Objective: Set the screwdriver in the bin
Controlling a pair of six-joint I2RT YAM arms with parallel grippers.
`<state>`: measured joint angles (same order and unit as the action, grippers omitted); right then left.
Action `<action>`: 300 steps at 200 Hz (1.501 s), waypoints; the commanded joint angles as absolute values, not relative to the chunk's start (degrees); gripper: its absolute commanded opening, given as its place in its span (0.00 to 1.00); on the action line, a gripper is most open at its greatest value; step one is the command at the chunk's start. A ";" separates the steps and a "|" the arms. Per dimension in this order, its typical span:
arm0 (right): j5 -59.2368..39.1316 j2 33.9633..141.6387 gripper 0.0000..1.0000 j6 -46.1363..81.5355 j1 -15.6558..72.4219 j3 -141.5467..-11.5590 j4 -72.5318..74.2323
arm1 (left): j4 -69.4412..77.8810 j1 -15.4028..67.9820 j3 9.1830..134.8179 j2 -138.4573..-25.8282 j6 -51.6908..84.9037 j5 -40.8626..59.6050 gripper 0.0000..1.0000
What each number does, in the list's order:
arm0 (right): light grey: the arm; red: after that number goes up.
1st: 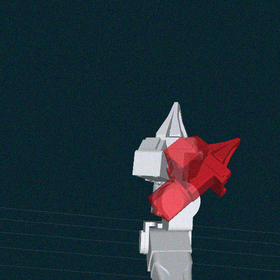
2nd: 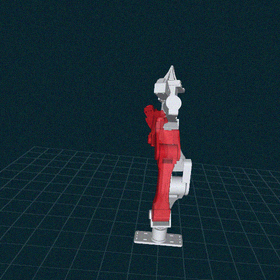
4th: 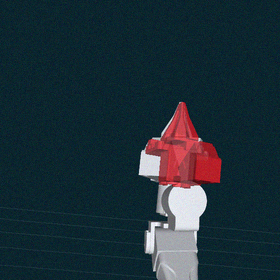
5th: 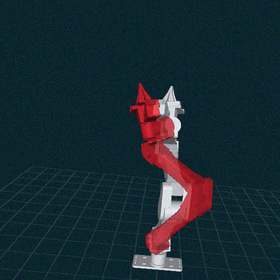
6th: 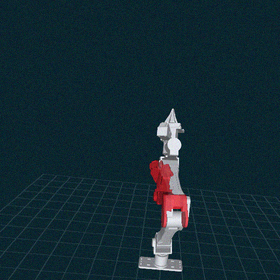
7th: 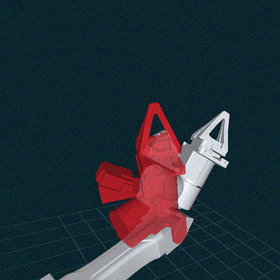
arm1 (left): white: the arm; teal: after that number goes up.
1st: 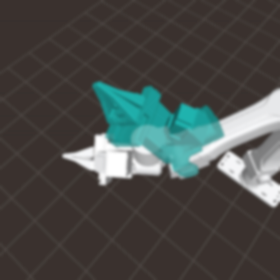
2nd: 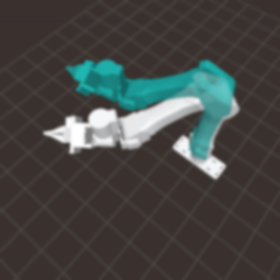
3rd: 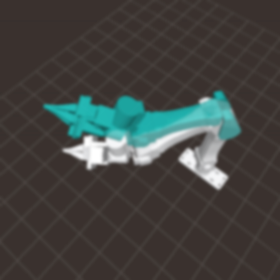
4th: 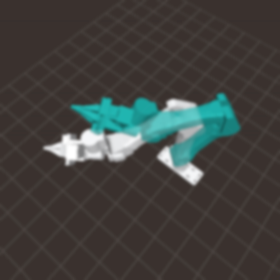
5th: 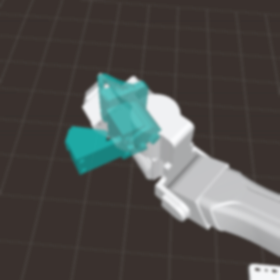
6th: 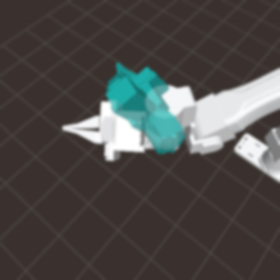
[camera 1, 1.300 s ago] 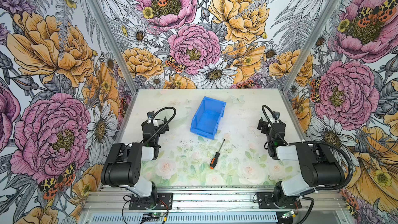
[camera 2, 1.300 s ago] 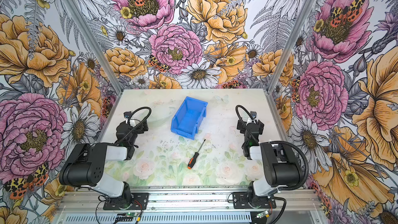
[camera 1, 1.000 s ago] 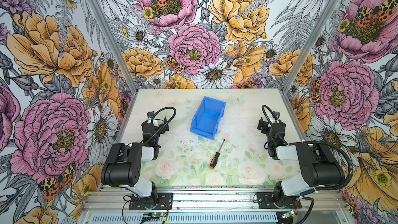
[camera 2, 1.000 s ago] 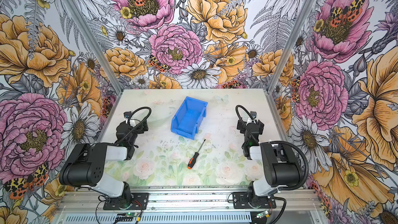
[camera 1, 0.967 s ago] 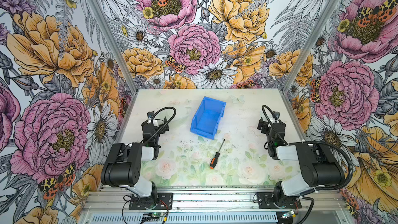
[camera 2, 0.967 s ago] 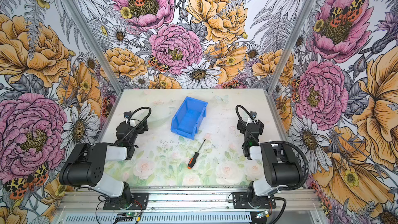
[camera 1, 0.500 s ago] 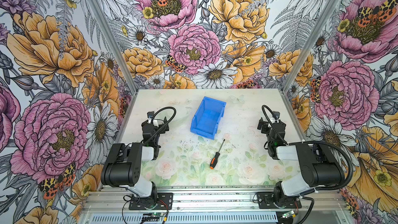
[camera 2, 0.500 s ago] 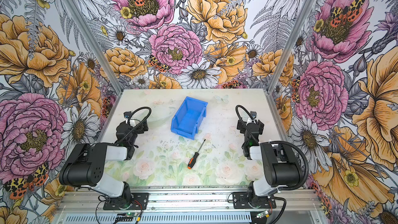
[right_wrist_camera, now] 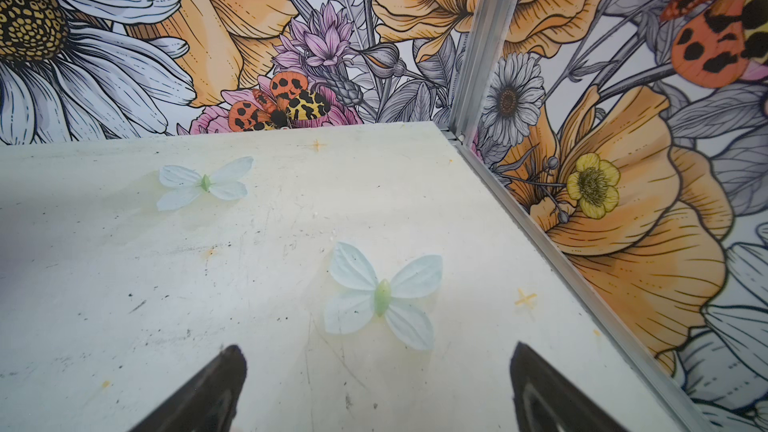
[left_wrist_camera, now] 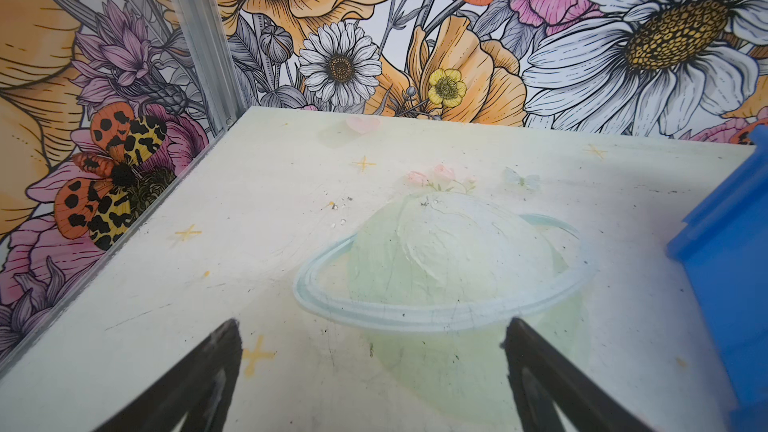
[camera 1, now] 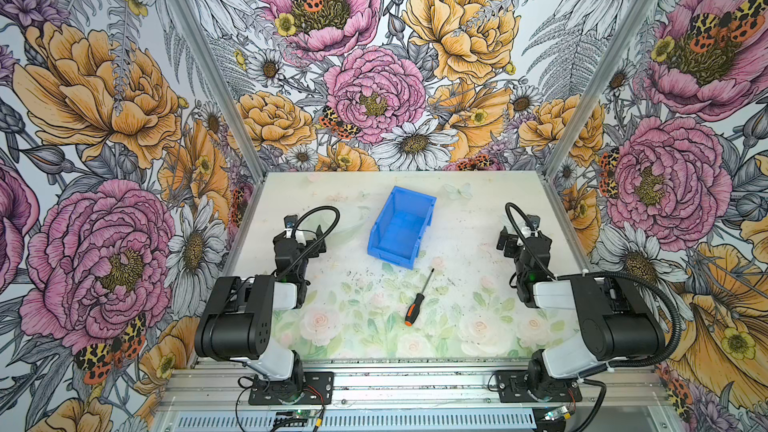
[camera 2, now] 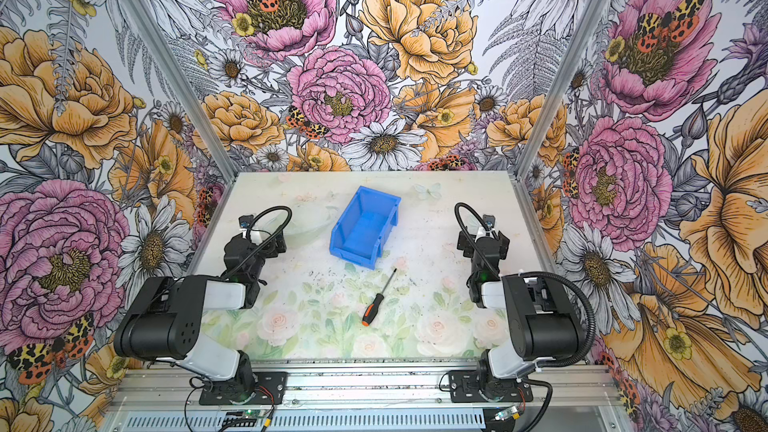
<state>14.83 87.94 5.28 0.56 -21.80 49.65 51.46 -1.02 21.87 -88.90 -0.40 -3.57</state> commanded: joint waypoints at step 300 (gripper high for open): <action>6.30 49.10 1.00 40.58 9.50 -45.96 -43.24 | -20.01 8.89 38.42 -56.50 16.00 -4.89 0.99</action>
<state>10.85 48.53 35.33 8.62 -47.20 -40.03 -8.80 7.60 34.02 -56.99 10.00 -8.19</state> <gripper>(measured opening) 0.995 0.986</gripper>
